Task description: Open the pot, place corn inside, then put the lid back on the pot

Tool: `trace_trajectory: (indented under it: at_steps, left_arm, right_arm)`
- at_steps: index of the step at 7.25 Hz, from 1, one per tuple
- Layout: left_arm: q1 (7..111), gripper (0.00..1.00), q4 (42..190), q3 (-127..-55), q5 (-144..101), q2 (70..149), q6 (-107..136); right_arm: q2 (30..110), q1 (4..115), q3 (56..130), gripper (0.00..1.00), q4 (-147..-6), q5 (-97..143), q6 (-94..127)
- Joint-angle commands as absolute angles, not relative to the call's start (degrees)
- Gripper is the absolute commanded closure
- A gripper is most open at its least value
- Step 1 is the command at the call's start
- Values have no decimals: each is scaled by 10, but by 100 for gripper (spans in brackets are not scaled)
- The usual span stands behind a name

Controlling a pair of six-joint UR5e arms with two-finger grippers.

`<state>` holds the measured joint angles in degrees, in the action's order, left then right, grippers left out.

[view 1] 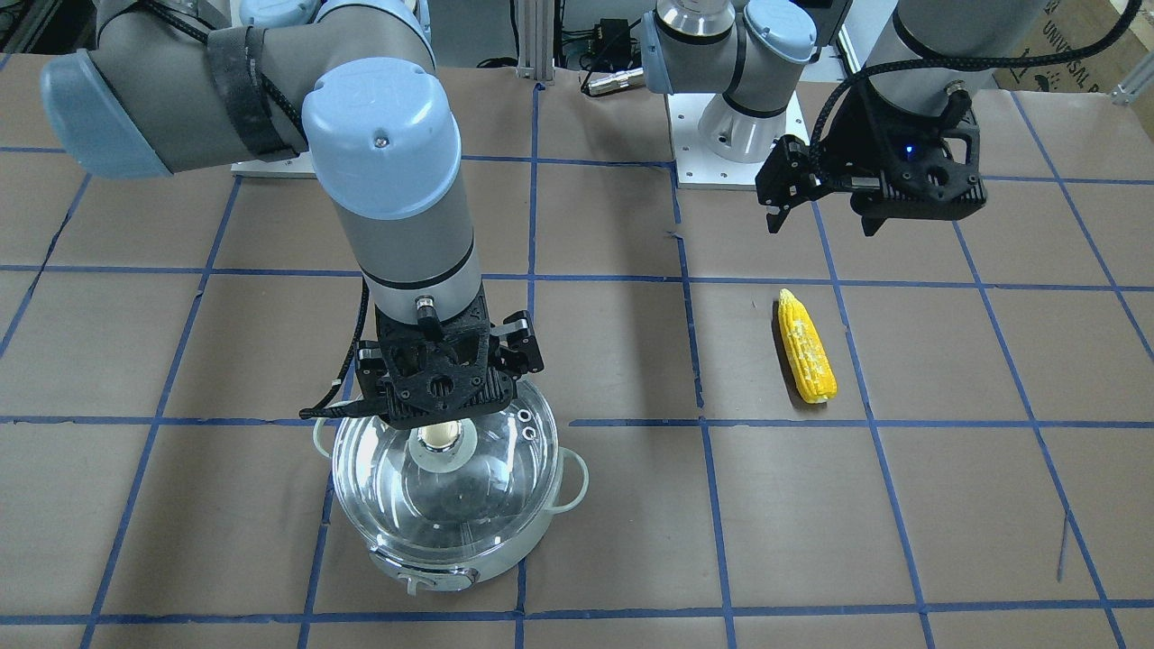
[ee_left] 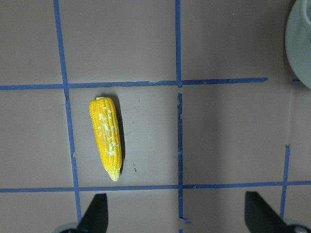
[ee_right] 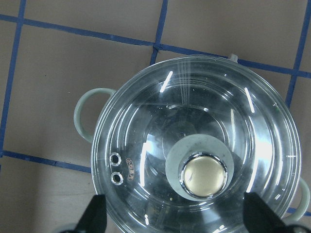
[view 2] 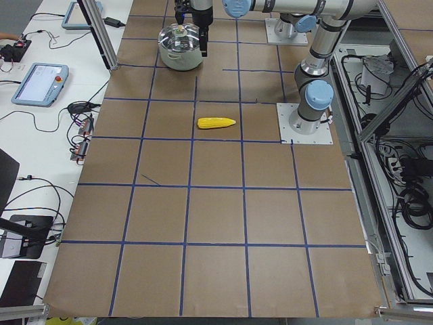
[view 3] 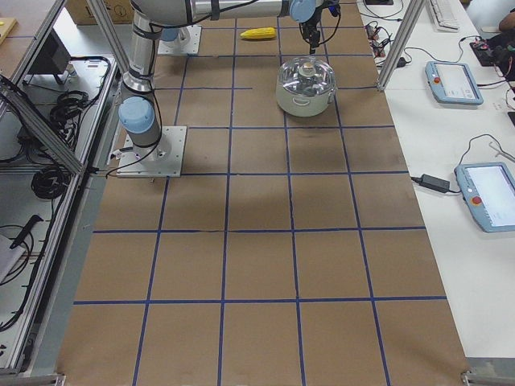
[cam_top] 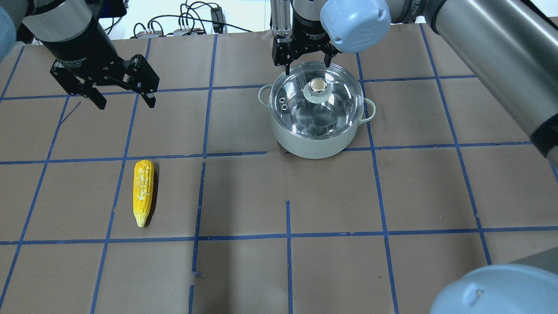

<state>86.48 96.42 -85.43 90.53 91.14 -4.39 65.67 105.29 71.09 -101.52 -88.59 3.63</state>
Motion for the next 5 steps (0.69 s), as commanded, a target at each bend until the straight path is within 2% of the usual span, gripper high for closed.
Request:
trace_trajectory:
  at_steps: [1, 5]
  left_arm:
    - [865, 0, 964, -854, 905, 911, -44]
    - [865, 0, 965, -855, 905, 911, -44]
  right_arm:
    - [657, 1053, 709, 0, -1015, -886, 37]
    - [652, 1051, 719, 0, -1021, -887, 34]
